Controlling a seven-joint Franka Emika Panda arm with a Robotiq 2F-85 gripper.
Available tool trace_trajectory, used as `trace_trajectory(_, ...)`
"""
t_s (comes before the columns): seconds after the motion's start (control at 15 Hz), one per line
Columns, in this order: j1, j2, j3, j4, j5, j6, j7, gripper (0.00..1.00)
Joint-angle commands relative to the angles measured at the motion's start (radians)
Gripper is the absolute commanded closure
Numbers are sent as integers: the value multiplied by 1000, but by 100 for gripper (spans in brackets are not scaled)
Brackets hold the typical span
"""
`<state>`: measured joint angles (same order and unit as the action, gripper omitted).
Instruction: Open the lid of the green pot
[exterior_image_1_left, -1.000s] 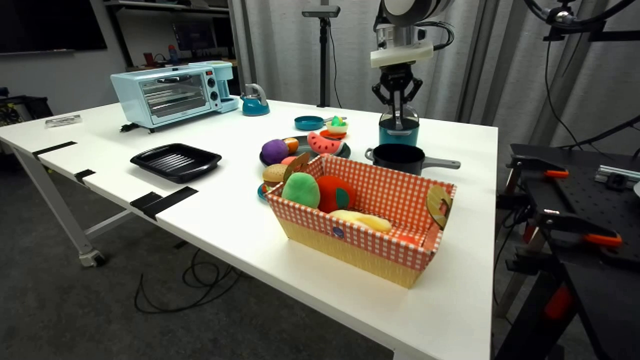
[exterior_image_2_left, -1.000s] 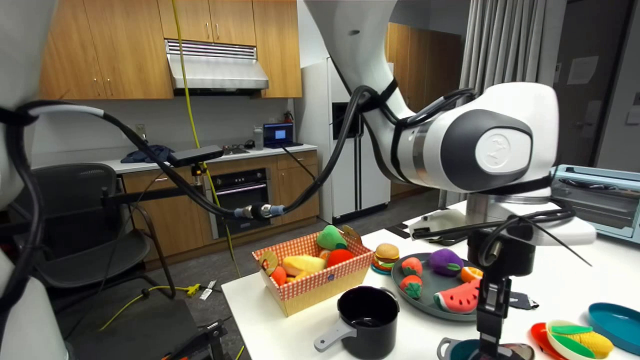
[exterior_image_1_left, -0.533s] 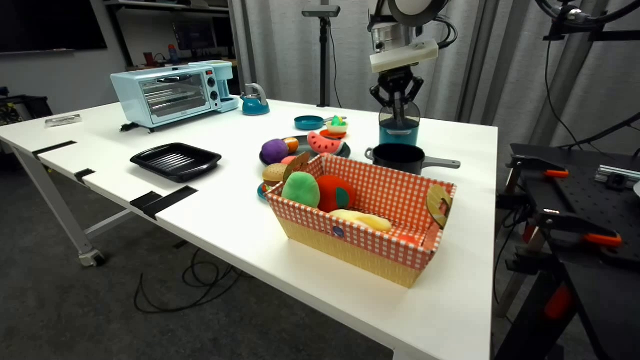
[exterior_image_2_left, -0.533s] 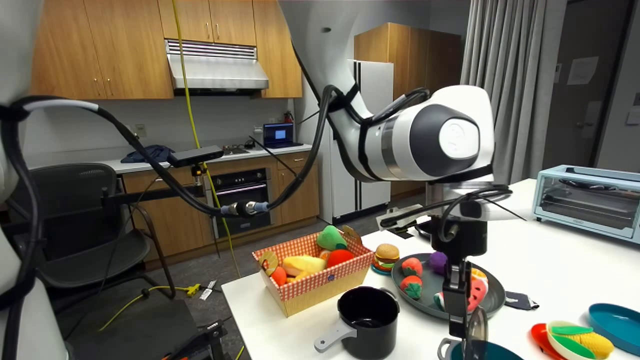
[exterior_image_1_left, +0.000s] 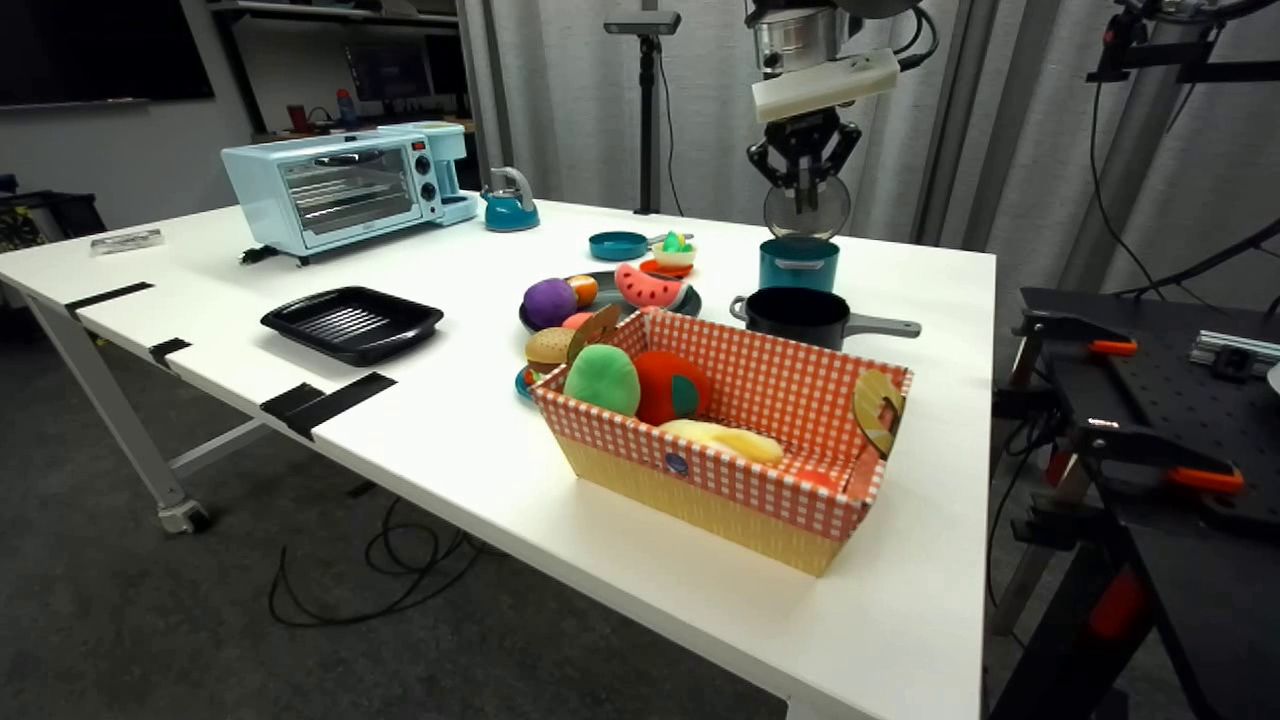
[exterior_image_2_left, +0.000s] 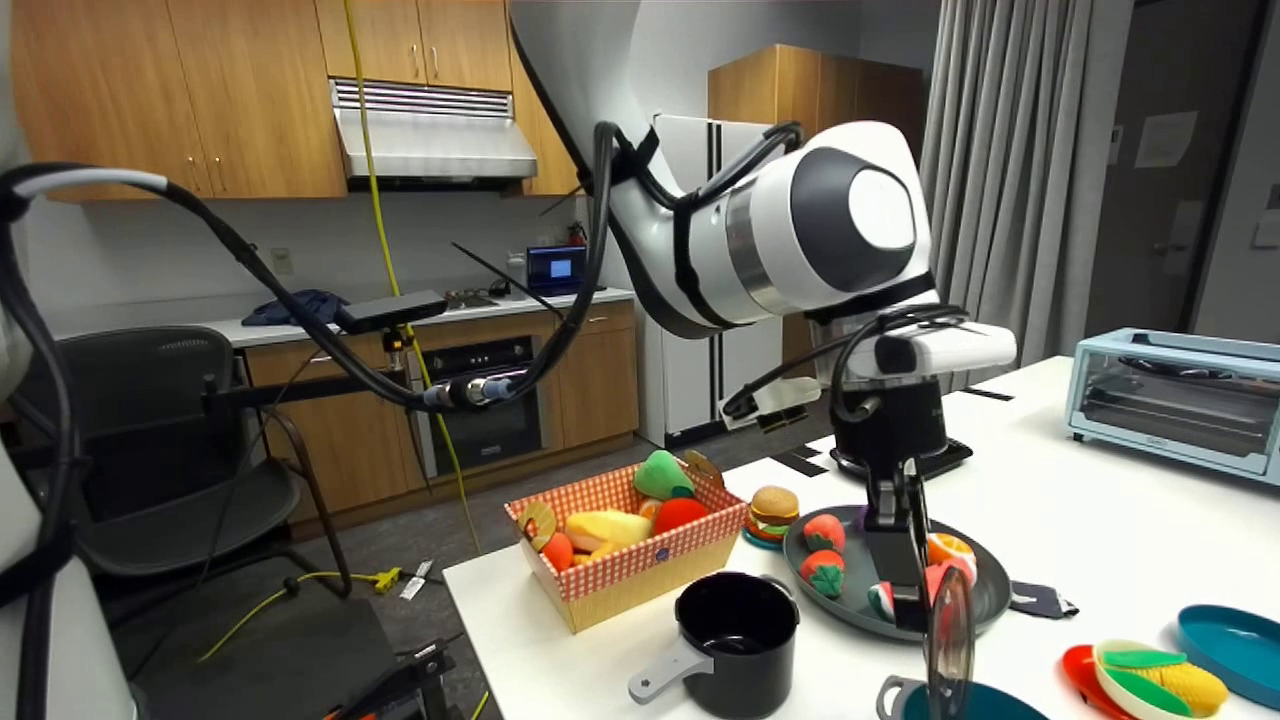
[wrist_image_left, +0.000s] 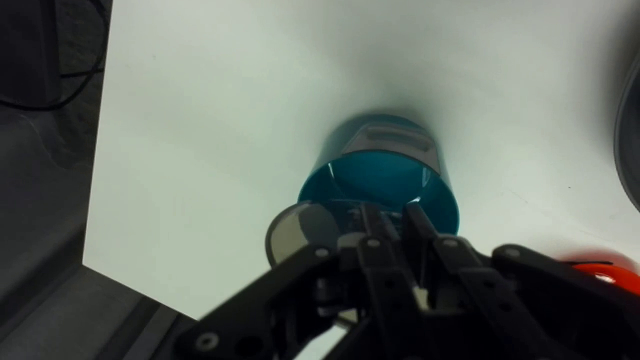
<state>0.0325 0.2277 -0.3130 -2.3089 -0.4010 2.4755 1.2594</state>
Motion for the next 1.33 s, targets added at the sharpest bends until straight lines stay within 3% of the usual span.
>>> trace_trajectory(0.0, -1, -85, 23, -54, -91, -22, 45, 96)
trace_trajectory(0.6, -4, -76, 164, -57, -41, -45, -112, 96)
trace_trajectory(1.07, -18, -61, 172, -11, -40, -42, -182, 96)
trace_trajectory(1.13, -18, -55, 172, 1, -41, -52, -189, 59)
trace_trajectory(1.2, -19, -51, 172, 8, -41, -53, -196, 58)
trace_trajectory(1.27, -19, -49, 171, 13, -42, -55, -200, 50)
